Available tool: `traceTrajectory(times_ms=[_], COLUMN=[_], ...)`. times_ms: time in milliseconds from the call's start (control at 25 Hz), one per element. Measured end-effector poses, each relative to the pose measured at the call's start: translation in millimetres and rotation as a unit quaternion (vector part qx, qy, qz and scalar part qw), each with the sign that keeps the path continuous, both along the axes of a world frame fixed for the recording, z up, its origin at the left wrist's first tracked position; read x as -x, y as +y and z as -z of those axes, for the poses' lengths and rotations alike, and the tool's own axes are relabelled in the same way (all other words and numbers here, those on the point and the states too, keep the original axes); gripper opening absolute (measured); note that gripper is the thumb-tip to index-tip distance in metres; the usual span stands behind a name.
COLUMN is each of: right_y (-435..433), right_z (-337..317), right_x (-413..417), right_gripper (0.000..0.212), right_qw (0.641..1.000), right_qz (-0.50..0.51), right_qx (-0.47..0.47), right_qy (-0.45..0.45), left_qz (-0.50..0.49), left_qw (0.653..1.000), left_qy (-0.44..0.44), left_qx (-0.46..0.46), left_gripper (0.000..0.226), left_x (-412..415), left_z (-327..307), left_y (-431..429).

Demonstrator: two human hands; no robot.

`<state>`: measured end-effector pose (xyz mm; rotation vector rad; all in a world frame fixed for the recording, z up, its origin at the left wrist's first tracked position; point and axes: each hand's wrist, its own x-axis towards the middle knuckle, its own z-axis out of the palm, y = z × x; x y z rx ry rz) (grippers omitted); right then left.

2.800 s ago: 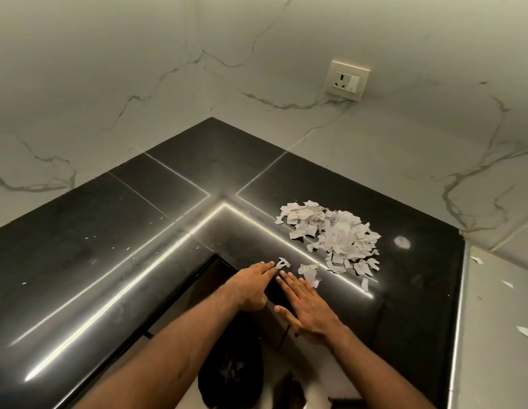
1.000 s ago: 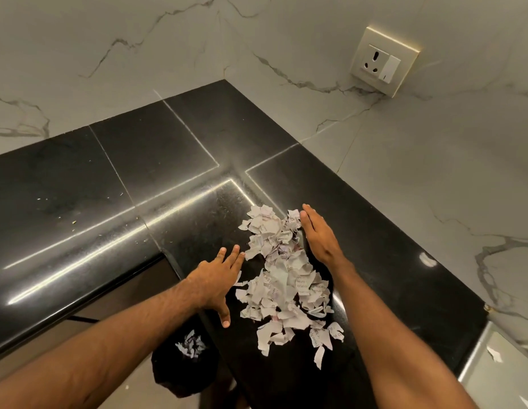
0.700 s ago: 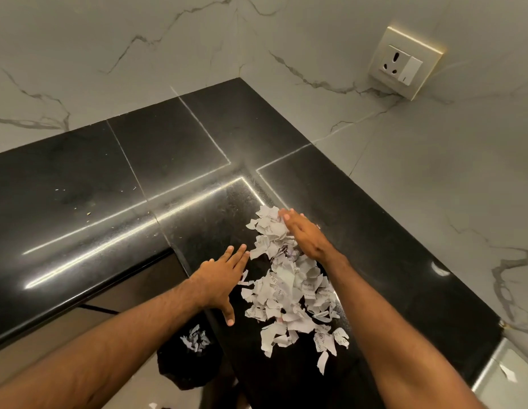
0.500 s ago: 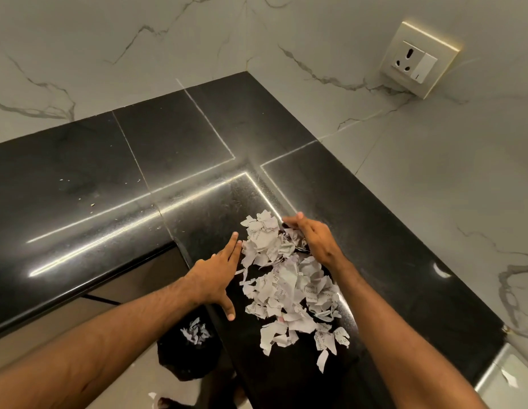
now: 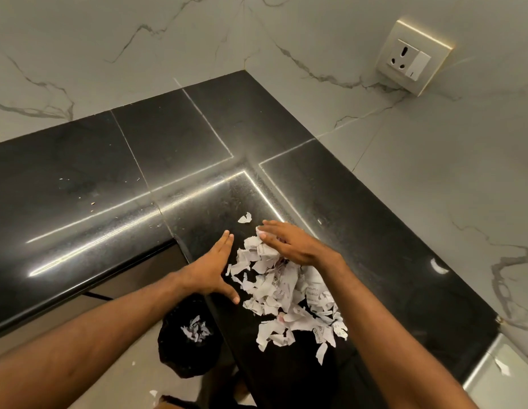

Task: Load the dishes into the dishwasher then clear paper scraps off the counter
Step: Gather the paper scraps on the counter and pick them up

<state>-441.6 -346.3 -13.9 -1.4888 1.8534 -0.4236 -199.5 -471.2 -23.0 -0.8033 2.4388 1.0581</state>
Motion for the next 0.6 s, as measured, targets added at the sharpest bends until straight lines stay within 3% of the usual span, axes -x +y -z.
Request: traceTrajectory(times_ms=[120, 240, 400, 600], right_y=[30, 61, 77, 74], right_z=[-15, -22, -20, -21], right_x=[11, 19, -3, -24], right_gripper=[0.069, 0.093, 0.117, 0.111], right_qw=[0.995, 0.993, 0.982, 0.967], right_qz=[0.092, 0.095, 0.065, 0.106], right_qx=[0.037, -0.048, -0.142, -0.140], right_qy=[0.020, 0.047, 0.103, 0.186], left_qz=[-0.037, 0.039, 0.170, 0.182], left_qw=[0.999, 0.996, 0.981, 0.964], left_qy=[0.021, 0.072, 0.013, -0.040], left_qx=[-0.001, 0.040, 0.095, 0.191], left_gripper=[0.157, 0.150, 0.146, 0.132], left_x=[18, 48, 80, 85], left_z=[-15, -24, -25, -14], left_y=[-19, -9, 20, 44])
